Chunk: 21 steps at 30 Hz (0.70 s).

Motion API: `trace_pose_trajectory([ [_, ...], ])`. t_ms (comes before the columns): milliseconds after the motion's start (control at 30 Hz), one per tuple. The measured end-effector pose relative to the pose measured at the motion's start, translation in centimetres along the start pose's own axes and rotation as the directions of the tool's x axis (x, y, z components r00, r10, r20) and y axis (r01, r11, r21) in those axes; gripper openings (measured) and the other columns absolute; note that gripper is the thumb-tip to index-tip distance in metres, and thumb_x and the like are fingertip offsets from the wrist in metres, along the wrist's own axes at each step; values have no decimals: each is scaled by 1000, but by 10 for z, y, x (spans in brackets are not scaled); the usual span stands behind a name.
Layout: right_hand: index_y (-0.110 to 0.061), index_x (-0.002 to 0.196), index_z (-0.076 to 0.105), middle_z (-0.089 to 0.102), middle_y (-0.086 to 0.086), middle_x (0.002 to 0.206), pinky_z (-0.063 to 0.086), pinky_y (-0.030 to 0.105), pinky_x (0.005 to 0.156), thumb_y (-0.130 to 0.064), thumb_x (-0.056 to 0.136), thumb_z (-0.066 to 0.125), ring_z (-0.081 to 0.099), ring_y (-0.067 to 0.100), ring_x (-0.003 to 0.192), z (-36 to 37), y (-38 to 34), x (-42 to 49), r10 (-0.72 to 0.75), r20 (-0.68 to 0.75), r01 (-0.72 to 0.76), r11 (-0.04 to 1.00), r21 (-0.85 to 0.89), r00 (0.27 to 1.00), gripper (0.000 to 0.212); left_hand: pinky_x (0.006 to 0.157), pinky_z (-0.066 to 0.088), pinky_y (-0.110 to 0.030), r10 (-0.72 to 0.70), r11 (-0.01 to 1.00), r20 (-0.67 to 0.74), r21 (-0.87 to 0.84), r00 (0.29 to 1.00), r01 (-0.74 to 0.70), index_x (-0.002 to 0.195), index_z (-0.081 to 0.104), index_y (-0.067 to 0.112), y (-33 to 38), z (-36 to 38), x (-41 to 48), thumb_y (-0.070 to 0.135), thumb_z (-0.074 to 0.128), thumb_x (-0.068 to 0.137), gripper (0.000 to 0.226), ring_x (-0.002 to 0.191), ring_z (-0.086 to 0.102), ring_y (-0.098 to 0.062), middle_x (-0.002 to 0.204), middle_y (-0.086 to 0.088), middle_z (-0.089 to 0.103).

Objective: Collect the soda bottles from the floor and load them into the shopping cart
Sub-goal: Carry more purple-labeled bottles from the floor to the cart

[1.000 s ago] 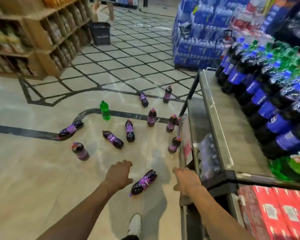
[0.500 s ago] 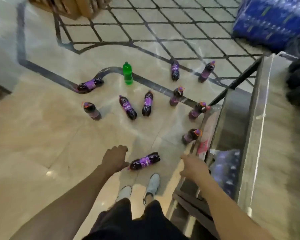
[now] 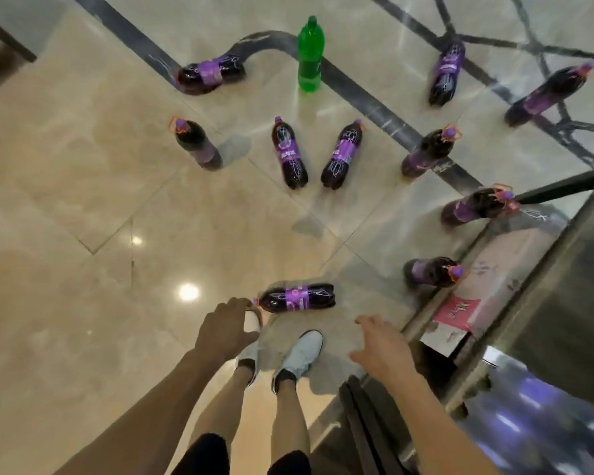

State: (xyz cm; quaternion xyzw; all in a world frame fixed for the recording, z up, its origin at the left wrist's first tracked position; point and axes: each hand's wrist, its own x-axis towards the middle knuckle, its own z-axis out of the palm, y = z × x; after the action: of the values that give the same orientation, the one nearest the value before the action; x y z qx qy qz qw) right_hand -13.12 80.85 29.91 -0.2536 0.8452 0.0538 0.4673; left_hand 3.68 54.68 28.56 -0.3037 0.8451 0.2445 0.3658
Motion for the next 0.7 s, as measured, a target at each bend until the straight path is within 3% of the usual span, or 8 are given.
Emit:
trace_pose_trajectory([
  [133, -29, 152, 40, 50, -1, 145, 46, 39, 107, -48, 93, 72, 51, 22, 130, 37, 11, 74, 5, -5, -4, 999, 32, 1000, 70, 94, 45, -36, -29, 993, 15, -114, 999, 31, 145, 46, 21, -16, 38, 76, 41, 74, 87, 68, 125, 53, -25, 142, -3, 53],
  [433, -28, 161, 30, 38, -3, 159, 43, 36, 108, -43, 92, 75, 41, 21, 141, 147, 26, 252, -30, 85, 21, 995, 101, 996, 84, 103, 42, -39, 32, 998, 138, -51, 990, -26, 155, 35, 25, -101, 156, 232, 52, 78, 83, 88, 135, 45, -26, 157, 1, 39],
  [567, -30, 162, 27, 34, -5, 162, 43, 37, 110, -43, 88, 81, 32, 16, 145, 190, 27, 323, -102, 44, 94, 984, 154, 994, 92, 97, 41, -36, 122, 990, 108, -76, 987, -115, 155, 34, 23, -124, 214, 295, 50, 82, 78, 95, 133, 47, -27, 154, -1, 42],
  [700, -30, 159, 34, 37, -5, 161, 43, 40, 109, -46, 76, 89, 33, 19, 146, 219, 24, 384, -243, -8, 243, 966, 88, 970, 101, 98, 46, -38, 182, 975, 115, -146, 977, -165, 156, 32, 25, -140, 268, 349, 50, 86, 67, 107, 130, 49, -27, 152, -1, 44],
])
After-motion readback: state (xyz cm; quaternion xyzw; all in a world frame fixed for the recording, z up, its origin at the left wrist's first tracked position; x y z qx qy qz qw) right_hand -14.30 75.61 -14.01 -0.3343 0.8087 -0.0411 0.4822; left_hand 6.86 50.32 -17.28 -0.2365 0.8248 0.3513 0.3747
